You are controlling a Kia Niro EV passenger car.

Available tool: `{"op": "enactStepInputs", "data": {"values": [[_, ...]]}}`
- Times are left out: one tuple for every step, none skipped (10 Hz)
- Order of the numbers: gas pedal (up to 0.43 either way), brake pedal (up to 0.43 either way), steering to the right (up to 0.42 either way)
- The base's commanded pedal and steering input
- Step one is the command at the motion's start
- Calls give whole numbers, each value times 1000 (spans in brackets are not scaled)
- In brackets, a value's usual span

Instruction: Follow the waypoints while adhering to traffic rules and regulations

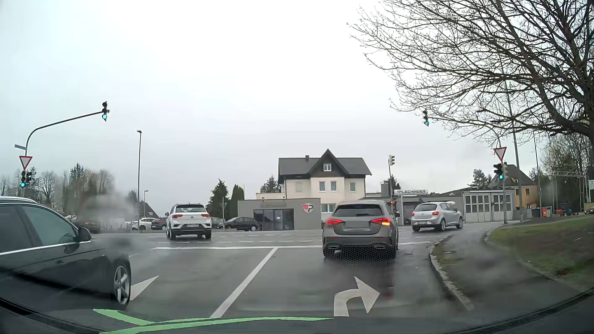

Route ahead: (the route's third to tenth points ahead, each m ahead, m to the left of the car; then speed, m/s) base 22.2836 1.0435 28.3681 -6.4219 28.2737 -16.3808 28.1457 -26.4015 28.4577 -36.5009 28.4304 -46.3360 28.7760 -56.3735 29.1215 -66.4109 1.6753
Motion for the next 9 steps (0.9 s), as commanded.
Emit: {"op": "enactStepInputs", "data": {"values": [[441,0,36],[441,0,35],[441,0,36],[441,0,36],[441,0,39],[441,0,41],[429,0,44],[429,0,46],[429,0,50]]}}
